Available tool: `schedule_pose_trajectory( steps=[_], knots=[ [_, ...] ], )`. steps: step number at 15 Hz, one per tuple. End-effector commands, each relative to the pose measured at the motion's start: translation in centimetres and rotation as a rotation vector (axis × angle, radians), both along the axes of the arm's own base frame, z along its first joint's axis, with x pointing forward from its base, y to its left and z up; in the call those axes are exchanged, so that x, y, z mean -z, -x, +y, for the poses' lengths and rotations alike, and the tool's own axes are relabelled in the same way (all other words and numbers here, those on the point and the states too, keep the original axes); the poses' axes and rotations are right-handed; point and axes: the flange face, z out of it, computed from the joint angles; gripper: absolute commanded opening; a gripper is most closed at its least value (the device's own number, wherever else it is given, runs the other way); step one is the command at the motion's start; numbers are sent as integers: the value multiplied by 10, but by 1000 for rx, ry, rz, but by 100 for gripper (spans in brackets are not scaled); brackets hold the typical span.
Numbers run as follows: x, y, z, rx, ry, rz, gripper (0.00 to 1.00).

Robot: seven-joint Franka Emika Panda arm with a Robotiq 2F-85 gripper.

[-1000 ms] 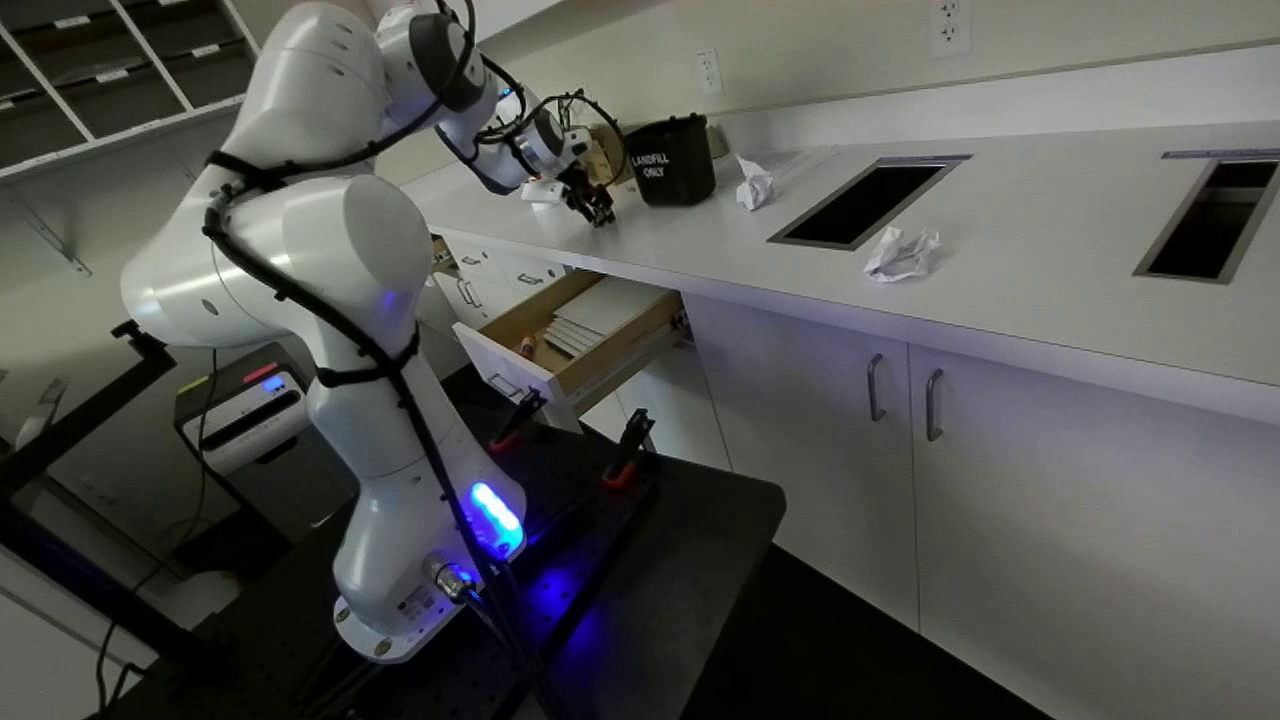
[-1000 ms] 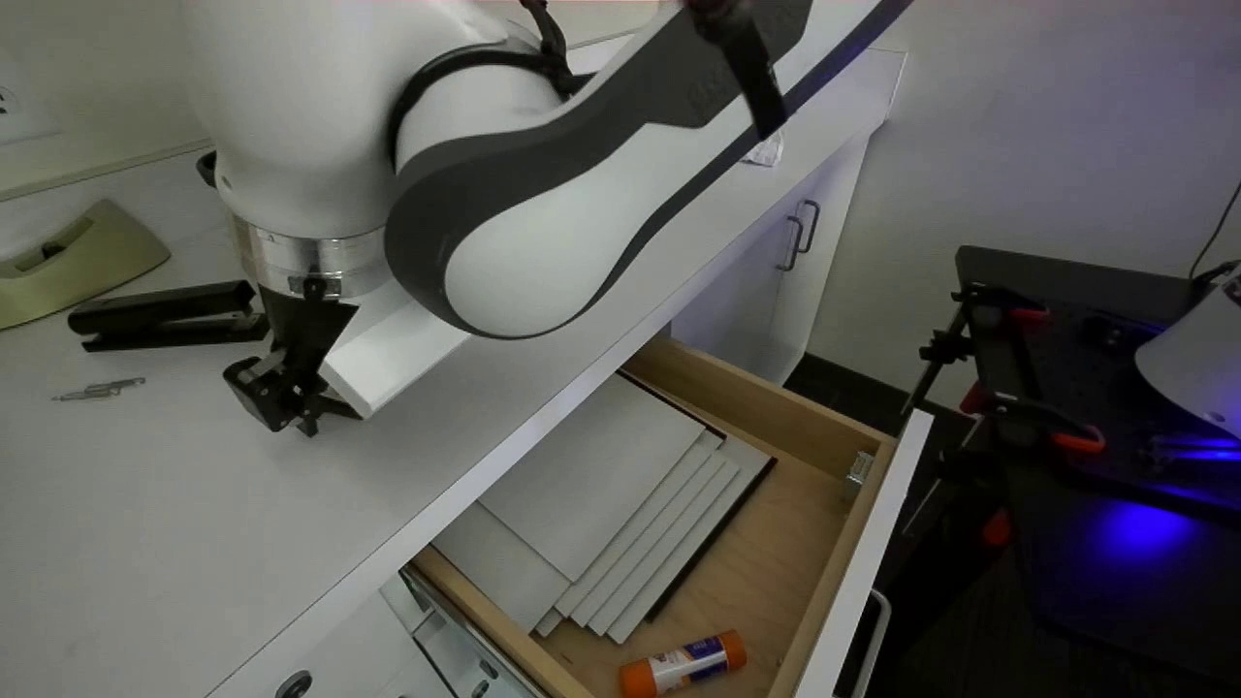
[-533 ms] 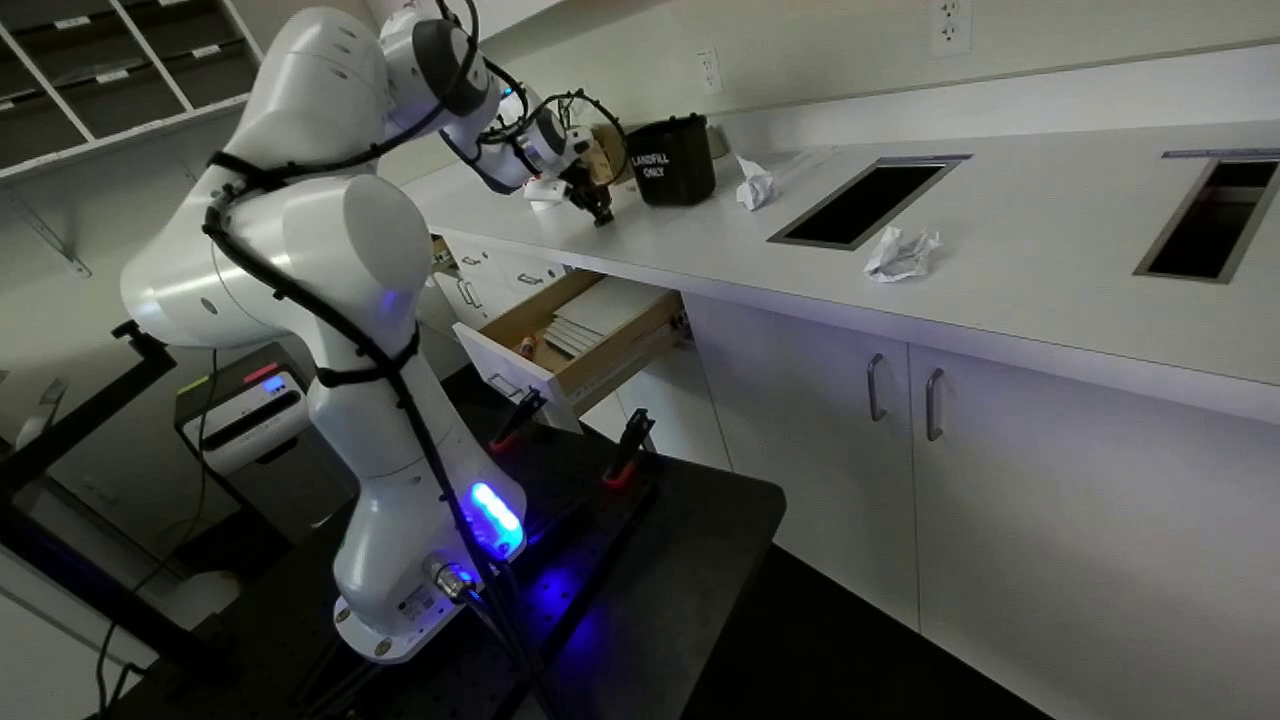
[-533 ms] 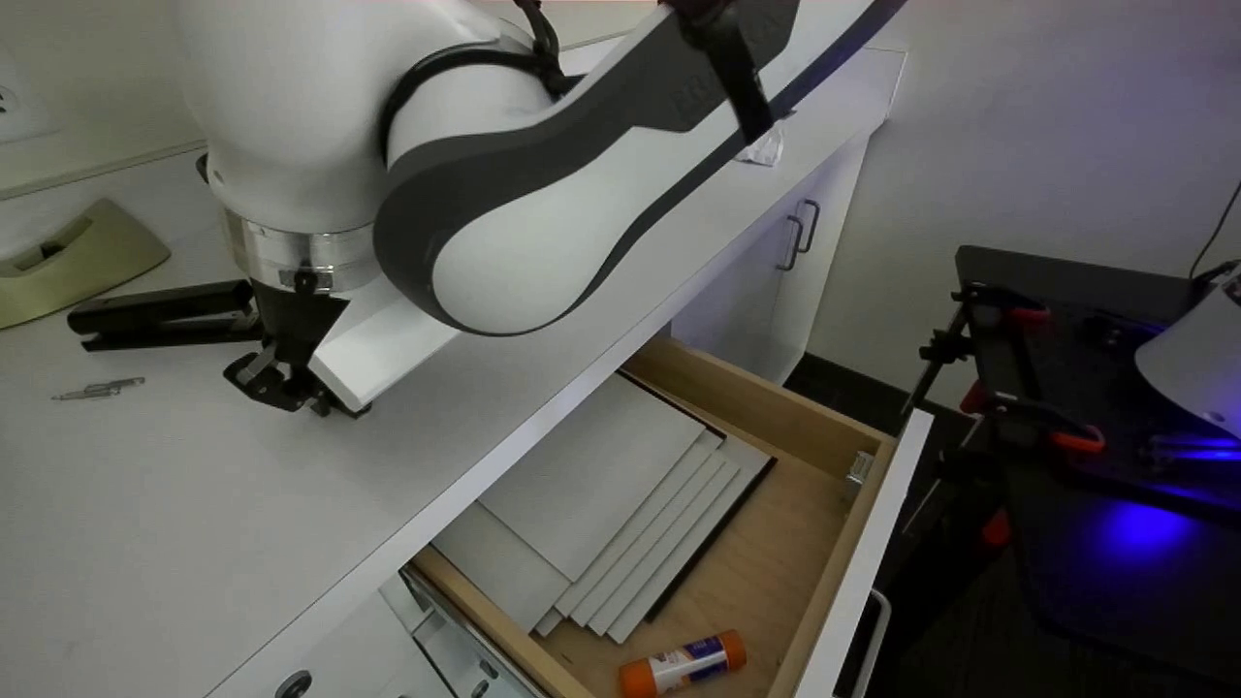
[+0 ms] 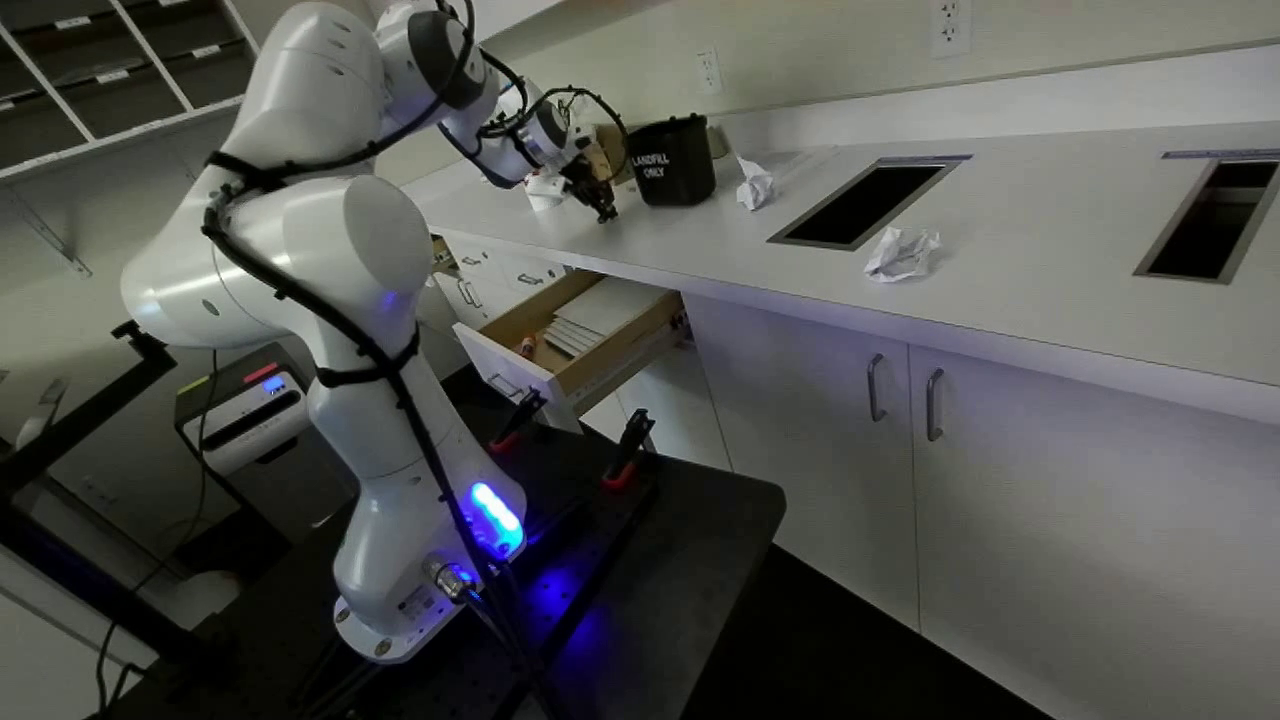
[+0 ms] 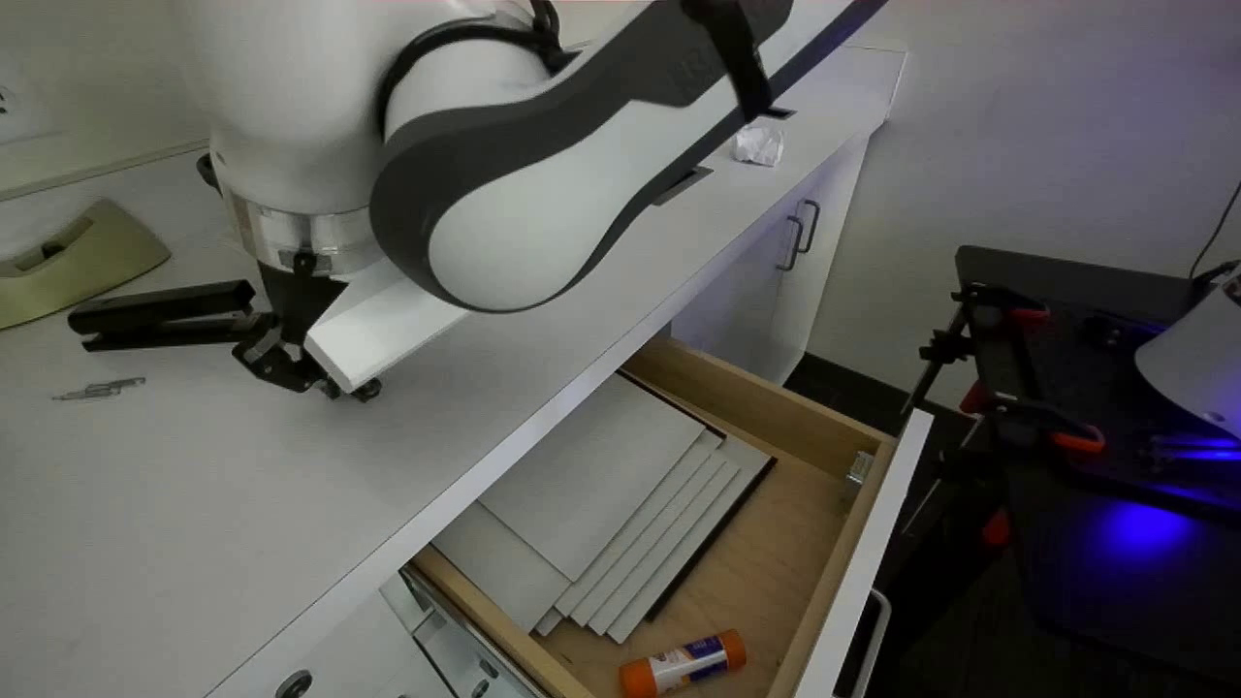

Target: Move the small tongs to the right

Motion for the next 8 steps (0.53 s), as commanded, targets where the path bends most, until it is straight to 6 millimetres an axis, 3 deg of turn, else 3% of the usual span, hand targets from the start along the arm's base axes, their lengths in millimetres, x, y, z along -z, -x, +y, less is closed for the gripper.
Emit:
schedule_pose_trajectory(
  steps=[1, 4, 8],
  knots=[
    [-40, 22, -36, 156, 10, 28, 7],
    [-58, 34, -71, 293, 7, 52, 7],
    [-63, 63, -127, 493, 19, 119, 7]
  ],
)
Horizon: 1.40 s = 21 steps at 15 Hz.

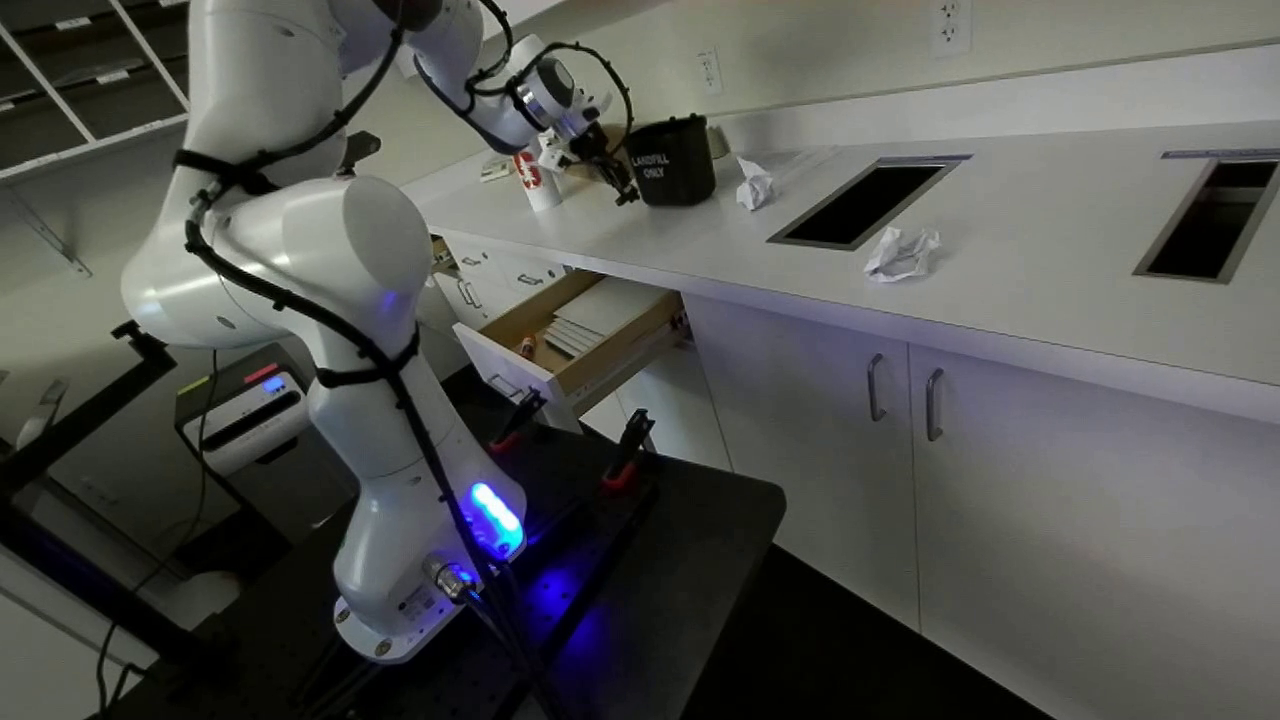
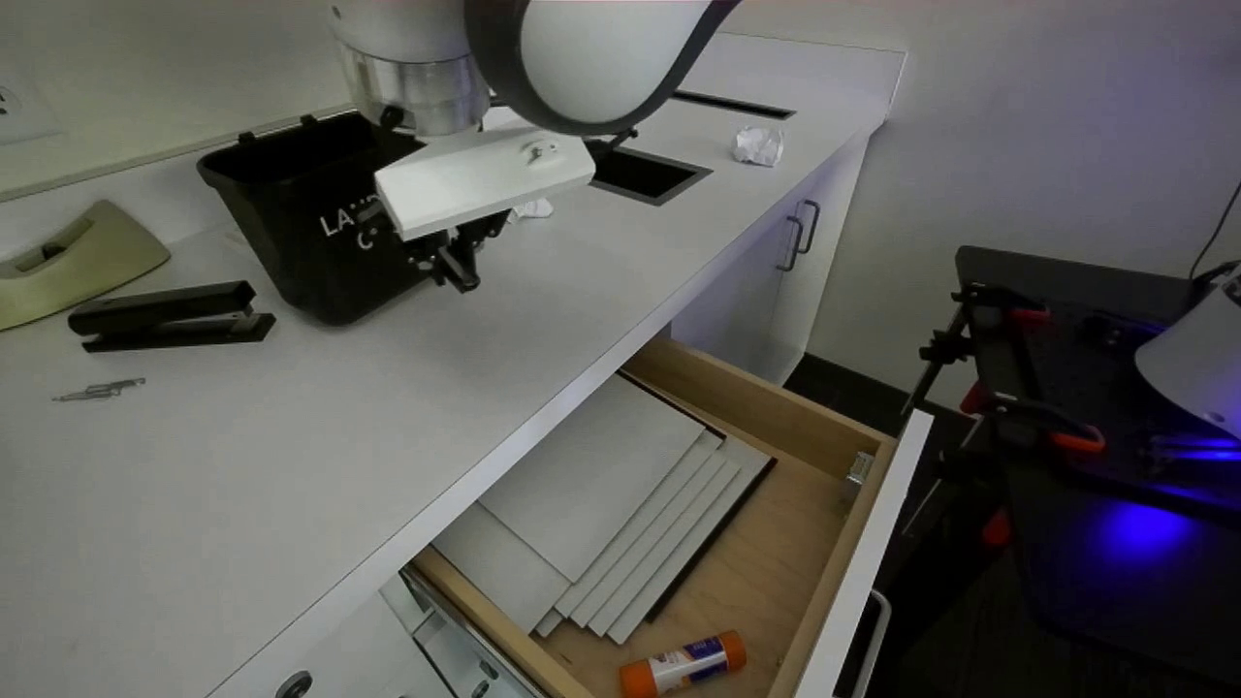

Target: Move the small tongs to the right

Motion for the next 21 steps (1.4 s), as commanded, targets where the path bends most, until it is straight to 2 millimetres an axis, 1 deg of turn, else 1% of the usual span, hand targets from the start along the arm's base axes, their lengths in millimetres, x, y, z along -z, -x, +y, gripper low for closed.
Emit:
schedule_pose_trajectory(
  steps=[1, 4, 7, 8, 10, 11, 13, 15, 21],
  knots=[
    [-10, 43, -50, 190, -11, 56, 7],
    [-4, 67, -97, 350, -31, 44, 7],
    [9, 95, -150, 510, -42, 36, 7],
    [14, 101, -166, 552, -51, 28, 7],
    [21, 110, -190, 617, -75, -1, 7],
    [24, 111, -198, 636, -88, -24, 7],
    [28, 112, -207, 654, -100, -77, 7],
    [31, 111, -210, 656, -104, -117, 7],
    [35, 108, -199, 648, -110, -142, 7]
  ],
)
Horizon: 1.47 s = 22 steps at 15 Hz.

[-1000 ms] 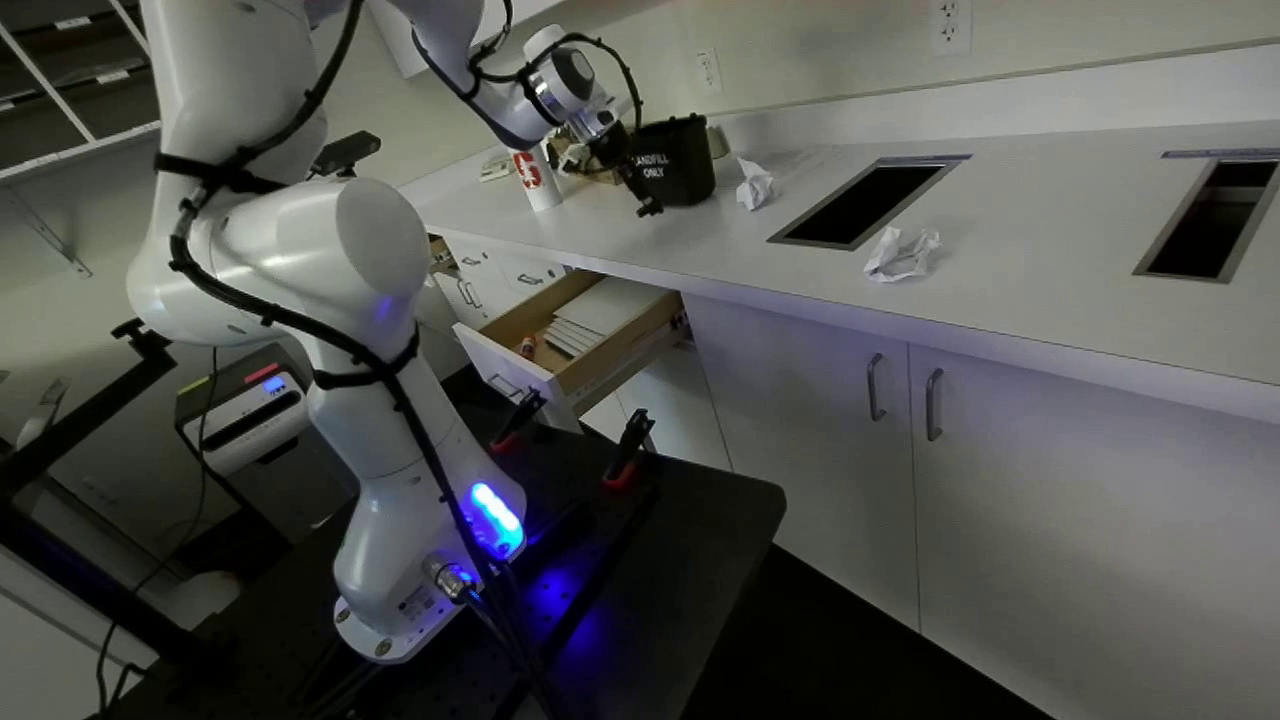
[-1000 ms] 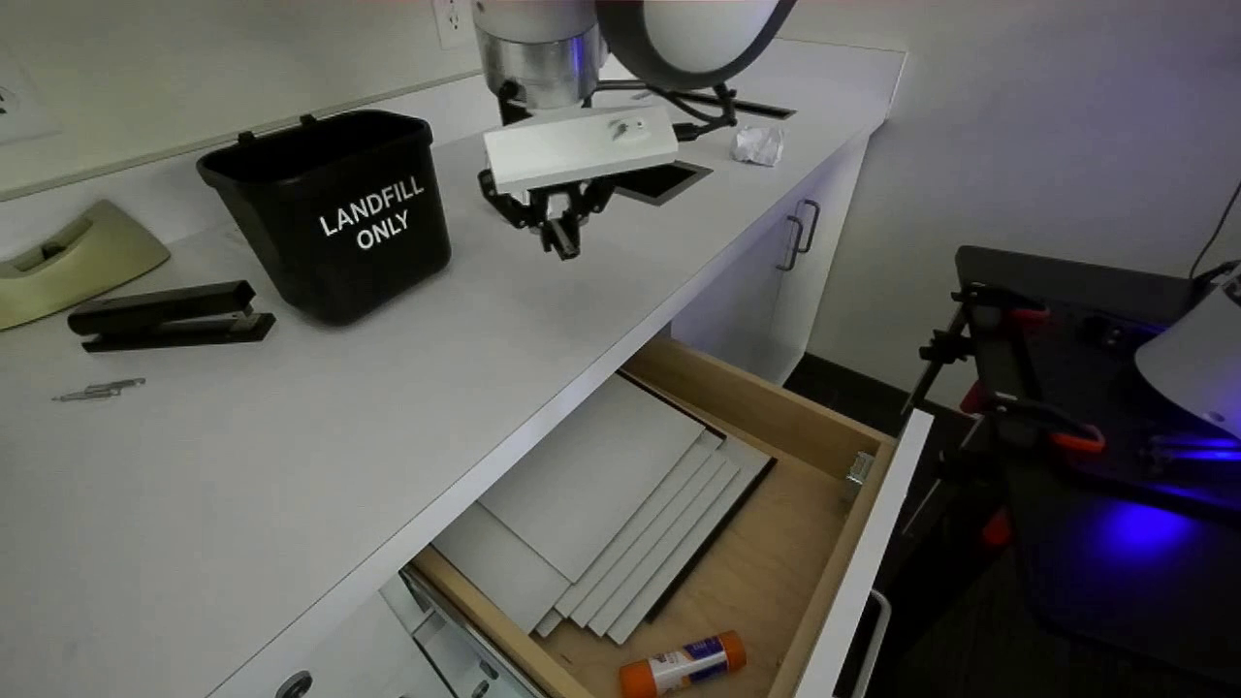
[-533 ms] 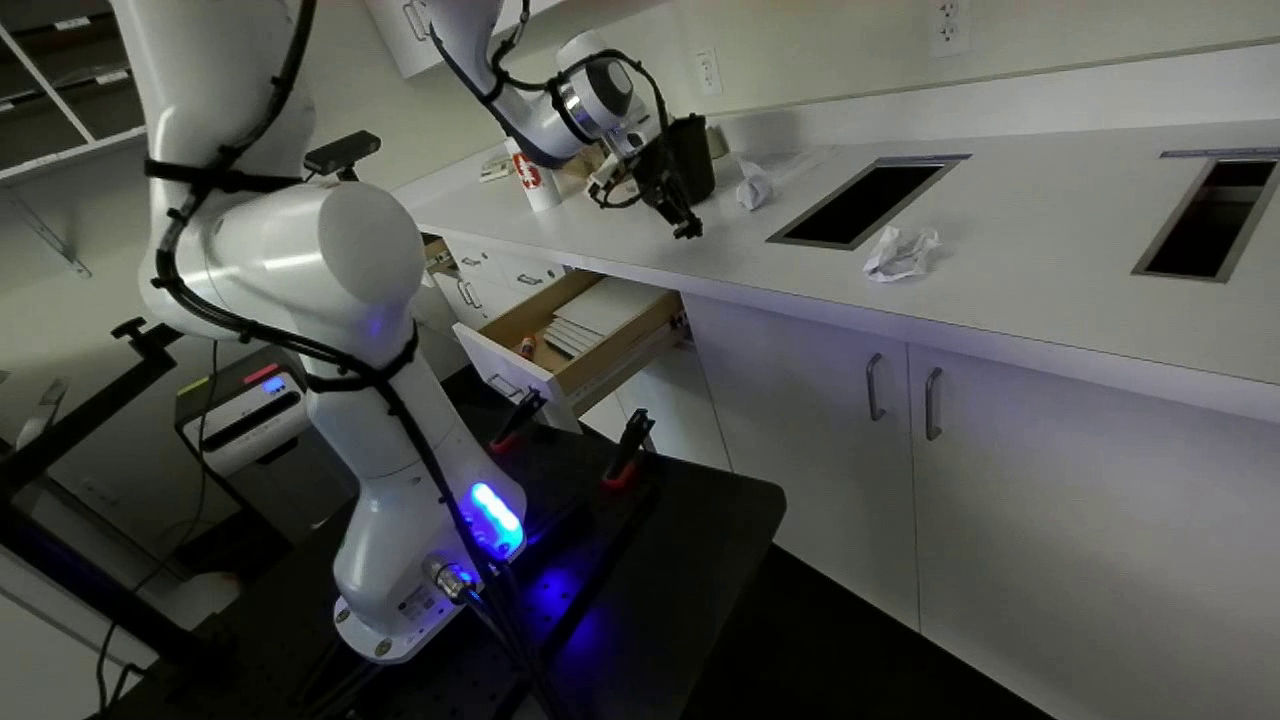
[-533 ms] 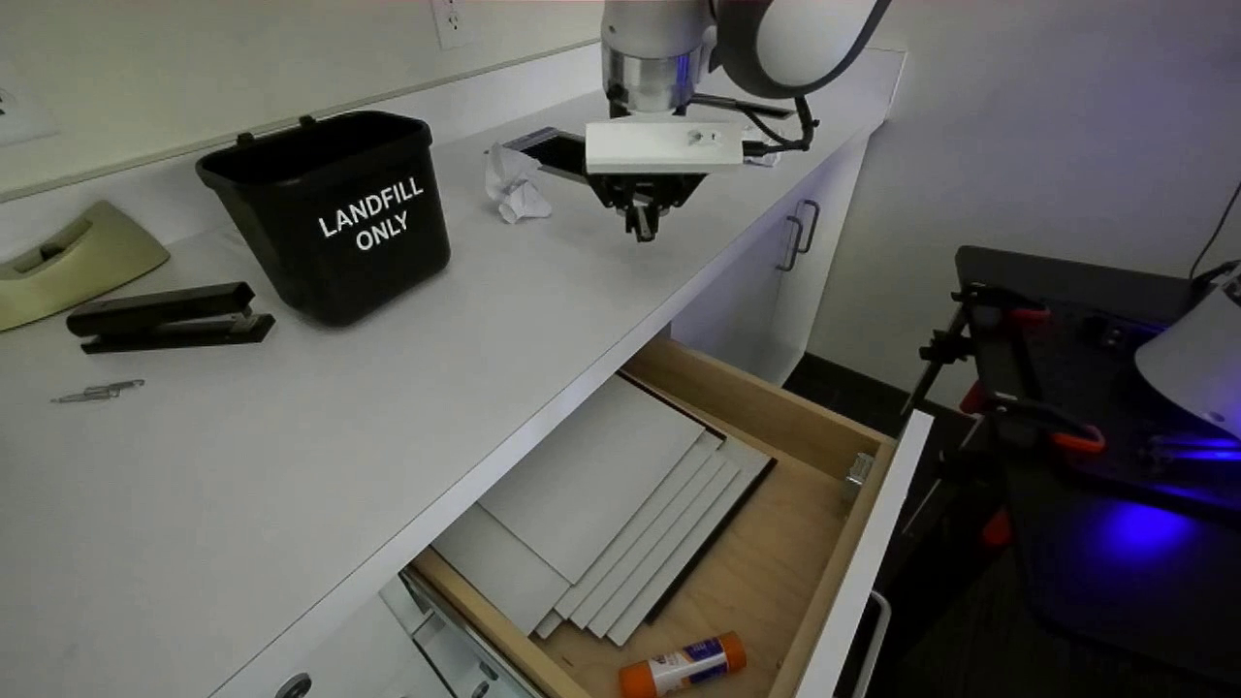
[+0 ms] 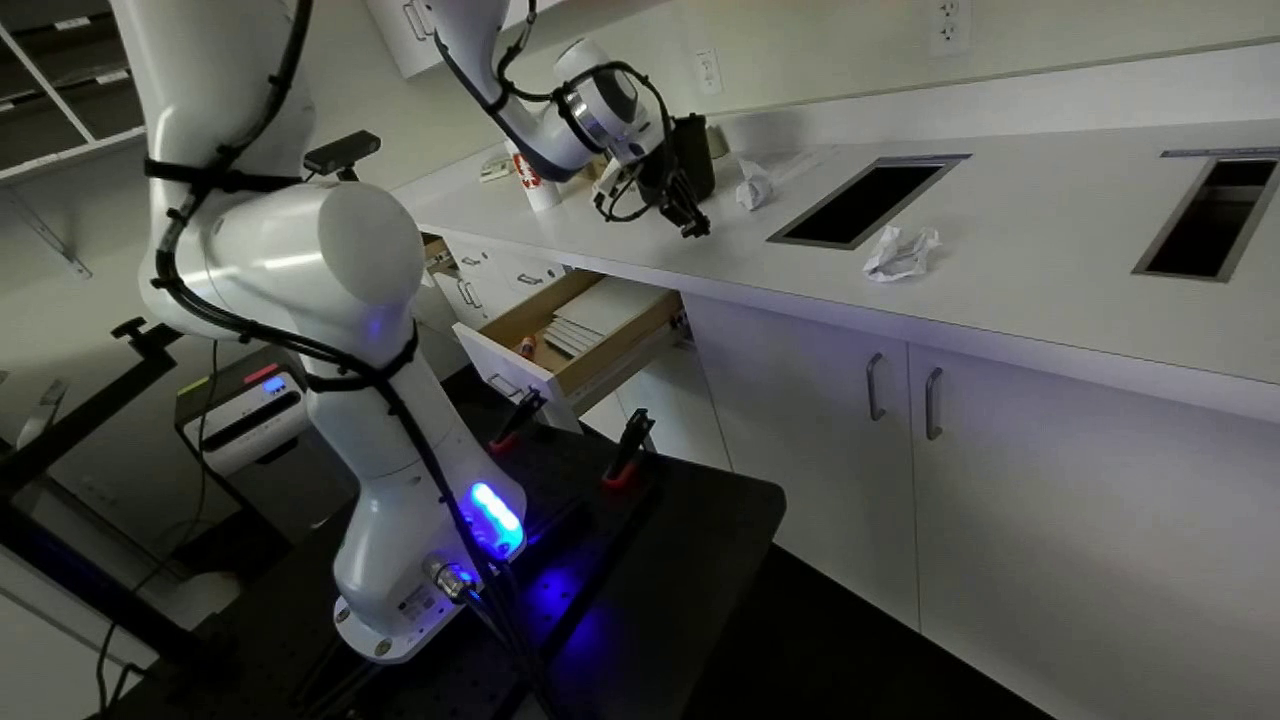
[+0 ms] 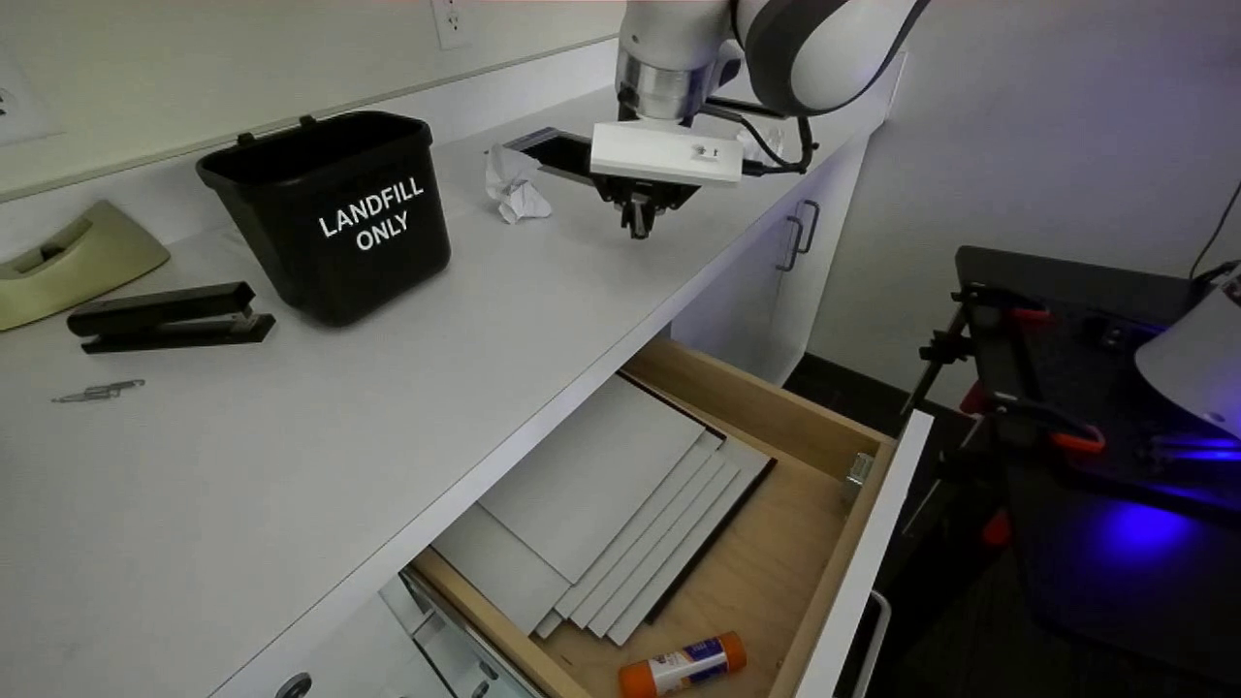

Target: Move the small tongs to the right

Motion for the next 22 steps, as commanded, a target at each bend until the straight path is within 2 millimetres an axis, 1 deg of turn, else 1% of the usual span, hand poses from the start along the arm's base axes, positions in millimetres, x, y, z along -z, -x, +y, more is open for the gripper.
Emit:
schedule_pose_trajectory(
  steps=[1, 7, 11, 13, 14, 15, 17, 18, 20, 21, 22],
  knots=[
    [-1, 2, 7, -3, -6, -25, 7],
    [8, -3, 18, -18, -9, -17, 7],
    [13, -4, 21, -22, -9, -14, 7],
    [13, -4, 22, -22, -9, -14, 55],
    [13, -4, 22, -23, -9, -14, 55],
    [12, -4, 22, -23, -7, -15, 58],
    [6, -3, 22, -23, -1, -20, 73],
    [2, -3, 22, -25, 2, -25, 81],
    [-7, 0, 22, -25, 5, -36, 95],
    [-13, 1, 21, -28, 8, -42, 99],
    [-19, 2, 20, -33, 12, -49, 100]
  ],
)
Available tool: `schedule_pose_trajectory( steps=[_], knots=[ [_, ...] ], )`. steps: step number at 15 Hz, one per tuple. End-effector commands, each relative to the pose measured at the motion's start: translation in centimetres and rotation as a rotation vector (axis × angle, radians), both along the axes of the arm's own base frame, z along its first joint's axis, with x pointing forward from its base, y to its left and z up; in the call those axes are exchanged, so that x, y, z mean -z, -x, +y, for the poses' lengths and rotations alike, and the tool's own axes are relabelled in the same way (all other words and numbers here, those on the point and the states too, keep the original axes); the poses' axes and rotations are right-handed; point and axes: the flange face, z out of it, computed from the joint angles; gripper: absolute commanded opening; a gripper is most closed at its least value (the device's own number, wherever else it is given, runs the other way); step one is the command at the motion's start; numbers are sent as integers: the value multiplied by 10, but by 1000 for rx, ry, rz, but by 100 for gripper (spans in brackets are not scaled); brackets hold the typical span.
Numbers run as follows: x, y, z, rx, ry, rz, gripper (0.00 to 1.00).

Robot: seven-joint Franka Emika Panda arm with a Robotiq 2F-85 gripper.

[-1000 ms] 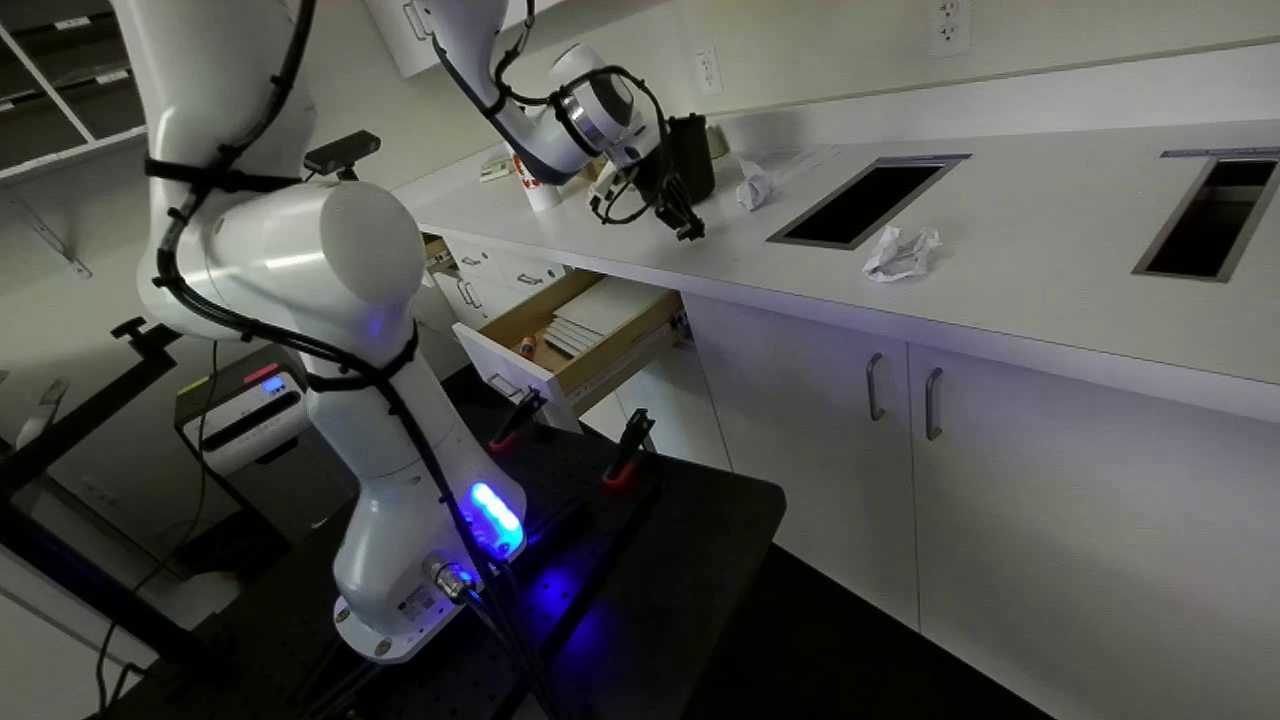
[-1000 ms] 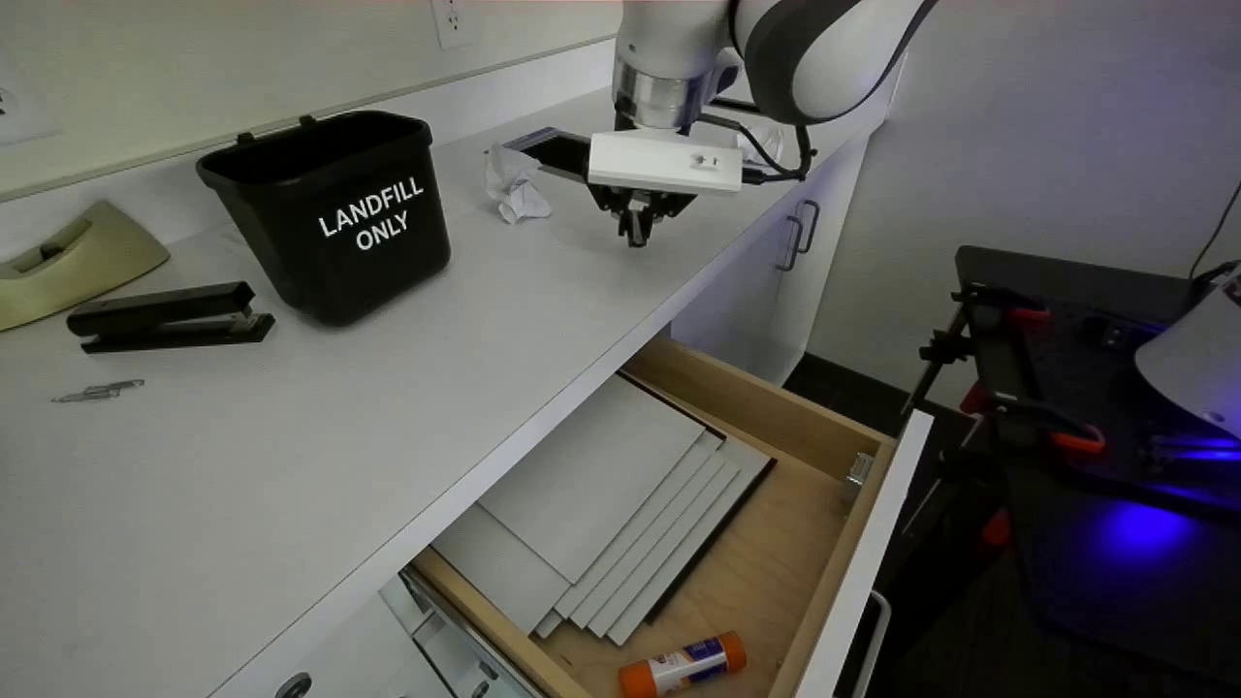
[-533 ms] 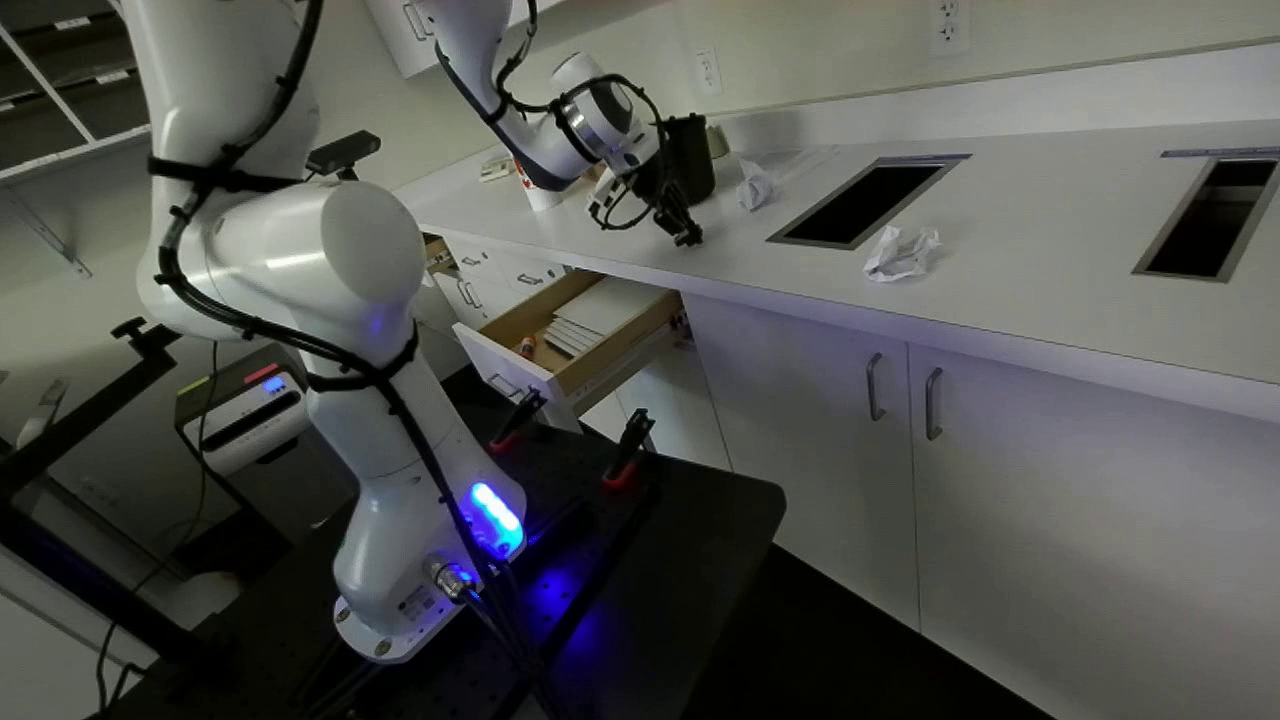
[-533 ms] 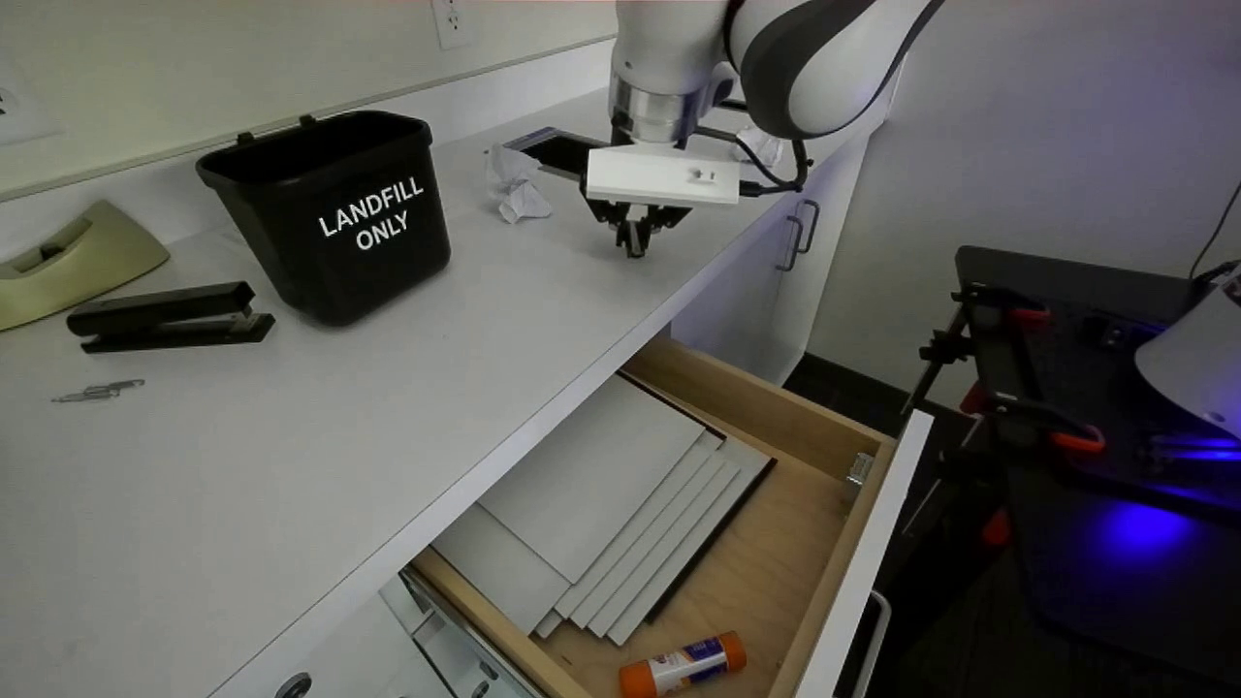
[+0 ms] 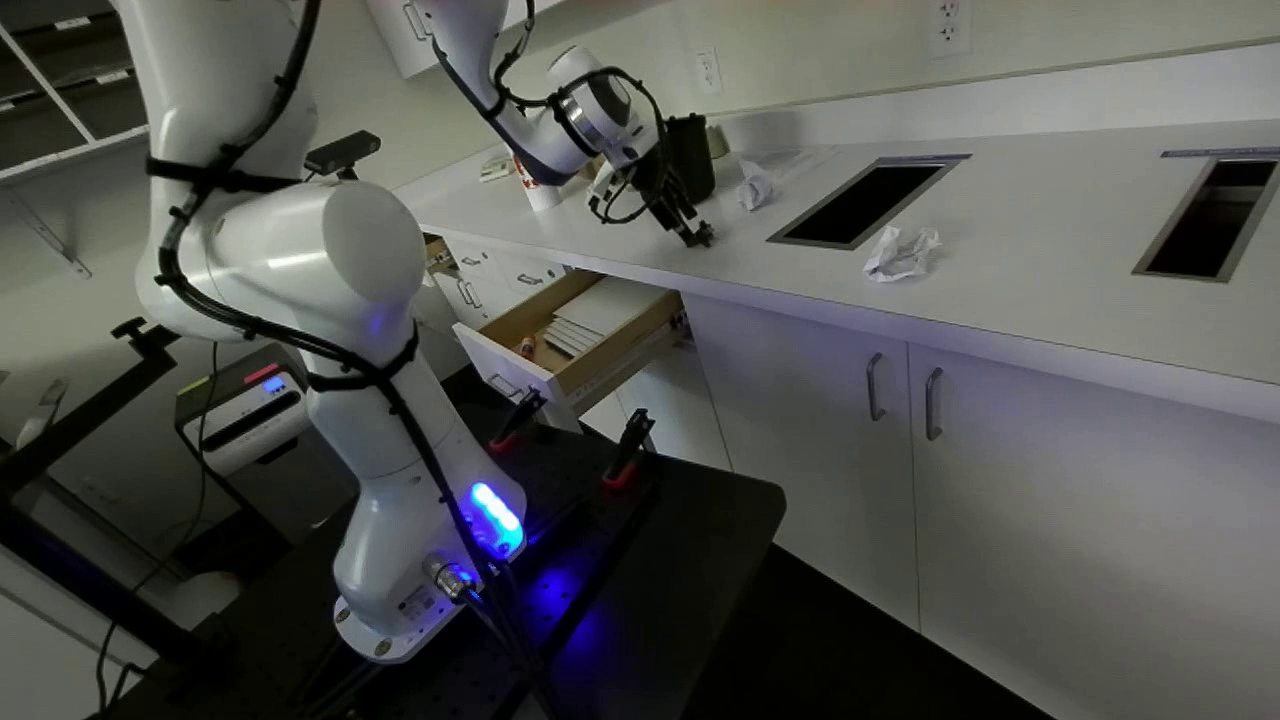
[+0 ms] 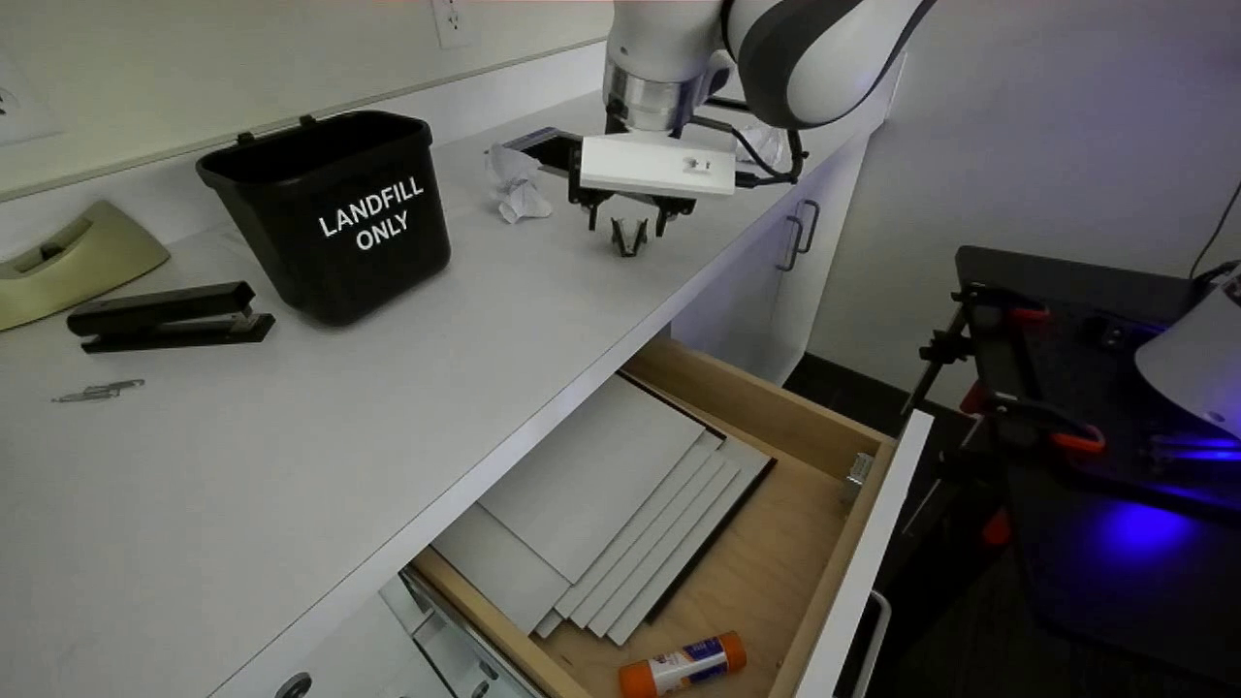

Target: Move the small tongs to the right

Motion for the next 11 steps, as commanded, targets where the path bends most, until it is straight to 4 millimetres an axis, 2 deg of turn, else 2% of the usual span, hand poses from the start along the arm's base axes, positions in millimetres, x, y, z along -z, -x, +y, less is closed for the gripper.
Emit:
schedule_pose_trajectory(
  steps=[1, 6, 11],
  knots=[
    [-31, 9, 0, 5, 8, -49, 100],
    [-74, 27, 5, -45, -11, -74, 100],
    [-99, 45, 12, -76, -26, -78, 100]
  ],
)
